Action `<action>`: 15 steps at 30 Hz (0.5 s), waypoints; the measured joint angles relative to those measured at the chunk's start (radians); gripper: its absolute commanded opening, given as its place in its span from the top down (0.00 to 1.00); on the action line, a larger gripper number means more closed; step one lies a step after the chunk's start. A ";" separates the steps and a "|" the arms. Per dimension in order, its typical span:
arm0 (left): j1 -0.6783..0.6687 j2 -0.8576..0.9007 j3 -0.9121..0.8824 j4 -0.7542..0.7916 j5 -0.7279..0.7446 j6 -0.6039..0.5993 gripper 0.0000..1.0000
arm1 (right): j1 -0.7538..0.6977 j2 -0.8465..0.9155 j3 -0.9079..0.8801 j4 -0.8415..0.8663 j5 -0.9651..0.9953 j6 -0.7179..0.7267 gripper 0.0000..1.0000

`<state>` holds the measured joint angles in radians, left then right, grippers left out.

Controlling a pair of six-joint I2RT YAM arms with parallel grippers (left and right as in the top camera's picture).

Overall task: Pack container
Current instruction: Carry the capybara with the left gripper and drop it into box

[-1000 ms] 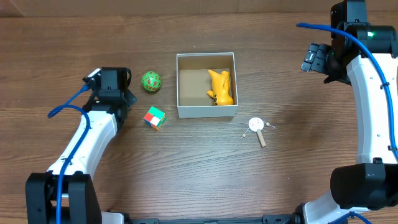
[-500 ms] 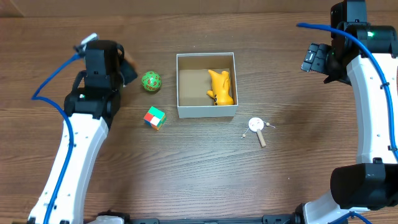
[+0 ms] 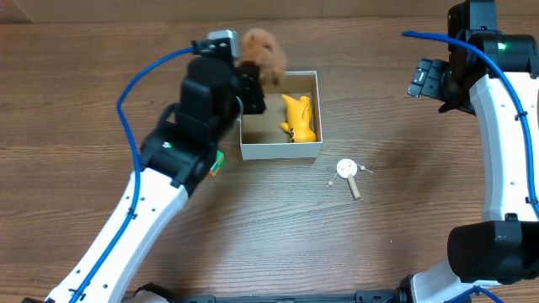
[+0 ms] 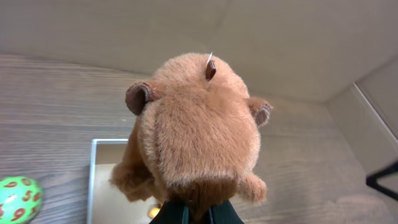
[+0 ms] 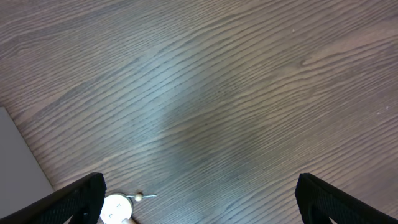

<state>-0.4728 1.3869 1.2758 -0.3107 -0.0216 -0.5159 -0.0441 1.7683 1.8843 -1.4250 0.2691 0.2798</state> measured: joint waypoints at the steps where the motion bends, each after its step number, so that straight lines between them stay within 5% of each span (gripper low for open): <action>1: -0.022 0.003 0.000 0.002 -0.013 0.004 0.96 | 0.000 0.000 0.000 0.000 0.000 0.000 0.00; 15: -0.135 0.264 0.001 0.095 -0.241 0.102 0.96 | 0.000 0.000 0.000 0.000 0.000 0.000 0.00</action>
<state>-0.6083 1.6505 1.2766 -0.2161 -0.2626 -0.4141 -0.0441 1.7683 1.8843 -1.4246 0.2691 0.2802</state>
